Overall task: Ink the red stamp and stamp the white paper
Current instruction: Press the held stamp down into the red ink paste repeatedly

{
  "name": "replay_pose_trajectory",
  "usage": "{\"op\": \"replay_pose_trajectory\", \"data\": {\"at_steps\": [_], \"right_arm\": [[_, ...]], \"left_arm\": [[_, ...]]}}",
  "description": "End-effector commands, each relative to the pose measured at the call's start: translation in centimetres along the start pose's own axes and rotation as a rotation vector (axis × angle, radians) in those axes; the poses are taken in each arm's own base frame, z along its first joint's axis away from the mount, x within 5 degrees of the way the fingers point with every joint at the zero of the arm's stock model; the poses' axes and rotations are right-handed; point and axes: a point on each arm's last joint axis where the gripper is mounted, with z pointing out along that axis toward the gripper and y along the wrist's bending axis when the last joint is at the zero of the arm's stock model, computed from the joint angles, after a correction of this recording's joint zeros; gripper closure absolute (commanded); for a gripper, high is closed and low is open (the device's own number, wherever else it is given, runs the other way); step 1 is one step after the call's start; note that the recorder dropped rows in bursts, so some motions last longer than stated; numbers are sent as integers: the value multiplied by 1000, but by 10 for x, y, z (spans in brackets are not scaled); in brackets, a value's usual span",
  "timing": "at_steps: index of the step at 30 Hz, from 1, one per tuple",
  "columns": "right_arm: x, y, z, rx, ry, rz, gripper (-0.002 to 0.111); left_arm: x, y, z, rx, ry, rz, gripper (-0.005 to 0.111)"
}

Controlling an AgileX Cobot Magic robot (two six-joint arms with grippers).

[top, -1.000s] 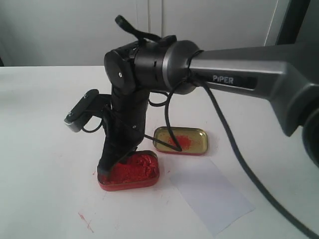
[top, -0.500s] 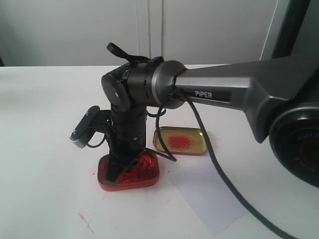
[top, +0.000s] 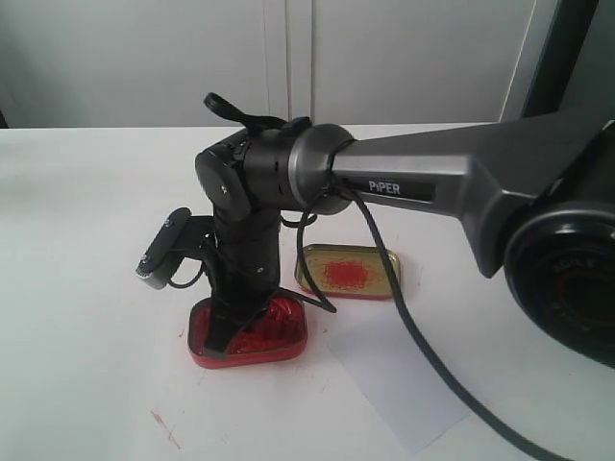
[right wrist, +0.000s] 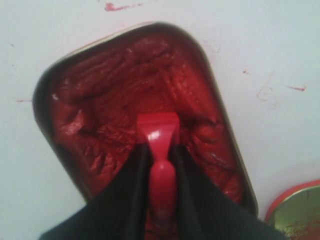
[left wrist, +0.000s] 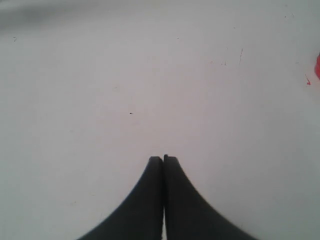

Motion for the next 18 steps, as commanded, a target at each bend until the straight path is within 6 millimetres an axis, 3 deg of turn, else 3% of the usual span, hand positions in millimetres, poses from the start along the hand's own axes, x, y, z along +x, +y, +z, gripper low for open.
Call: {"op": "replay_pose_trajectory", "data": {"at_steps": [1,10,16,18], "right_arm": [[6,4,32,-35,74,-14,108],[16,11,68,-112,182,-1,108],[17,12,70,-116,190,-1,108],[15,11,60,-107,170,0,108]], "left_arm": [[3,0,1,2,11,-12,107],[3,0,1,2,11,-12,107],[3,0,1,2,11,-12,107],[3,0,1,2,11,-12,107]]}}
